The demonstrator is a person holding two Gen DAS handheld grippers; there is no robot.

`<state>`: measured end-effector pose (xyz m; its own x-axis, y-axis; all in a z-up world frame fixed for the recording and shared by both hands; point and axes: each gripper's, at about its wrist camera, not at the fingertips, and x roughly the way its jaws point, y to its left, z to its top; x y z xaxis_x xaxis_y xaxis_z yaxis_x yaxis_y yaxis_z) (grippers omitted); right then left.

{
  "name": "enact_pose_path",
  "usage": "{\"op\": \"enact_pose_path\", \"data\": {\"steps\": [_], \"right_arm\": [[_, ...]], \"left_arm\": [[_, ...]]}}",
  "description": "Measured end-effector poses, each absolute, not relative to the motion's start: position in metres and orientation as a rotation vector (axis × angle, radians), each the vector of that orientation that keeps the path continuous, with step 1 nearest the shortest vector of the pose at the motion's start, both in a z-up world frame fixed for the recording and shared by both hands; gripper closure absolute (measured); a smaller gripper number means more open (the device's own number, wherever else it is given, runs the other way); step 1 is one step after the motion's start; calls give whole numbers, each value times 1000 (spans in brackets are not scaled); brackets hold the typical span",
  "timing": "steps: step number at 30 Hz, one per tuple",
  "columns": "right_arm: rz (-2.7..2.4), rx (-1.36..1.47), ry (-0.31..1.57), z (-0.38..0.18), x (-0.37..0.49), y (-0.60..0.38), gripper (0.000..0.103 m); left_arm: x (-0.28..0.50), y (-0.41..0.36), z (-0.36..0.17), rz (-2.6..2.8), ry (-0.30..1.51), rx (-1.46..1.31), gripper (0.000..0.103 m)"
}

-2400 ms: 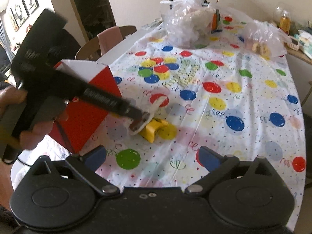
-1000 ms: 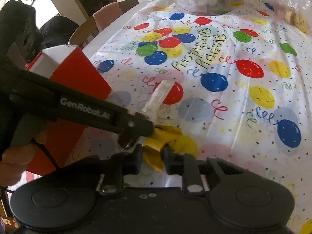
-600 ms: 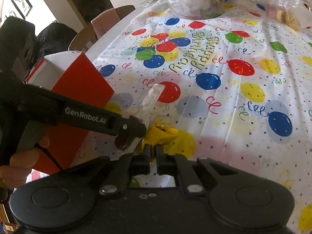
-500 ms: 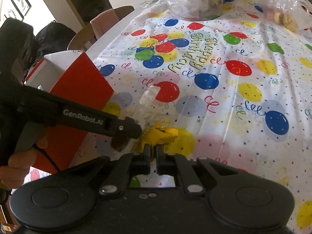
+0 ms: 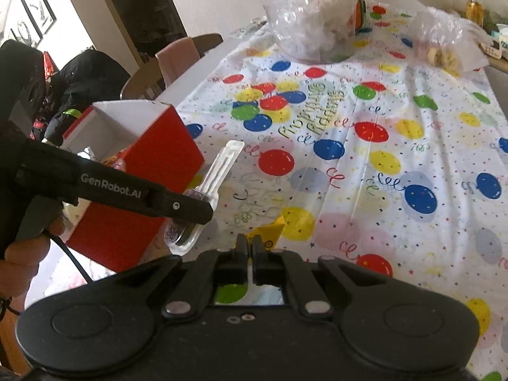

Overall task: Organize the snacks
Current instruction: 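Carry the chocolate lolly and yellow candy over the white box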

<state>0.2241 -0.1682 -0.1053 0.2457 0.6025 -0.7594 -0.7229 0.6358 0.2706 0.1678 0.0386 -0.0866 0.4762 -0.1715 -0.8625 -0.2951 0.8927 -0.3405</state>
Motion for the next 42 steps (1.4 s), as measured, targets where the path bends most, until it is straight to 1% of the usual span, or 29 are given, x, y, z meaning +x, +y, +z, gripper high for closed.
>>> {"op": "enact_pose_path", "data": {"steps": [11,21,31,42], "right_arm": [[954,-129,851,-42,189,-167,102],[1012,-133,791,-16,164,-120,102],[1061,-158,772,-14,143,-48,102],[1046,-177,818,-39,139,12,102]], "left_arm": [[124,60,-30,83,1035,-477,63],[81,113,12,150,961,-466,63],[51,187,10,257,958,-464,63],[42,244,-18,333,1017,-459,63]]}}
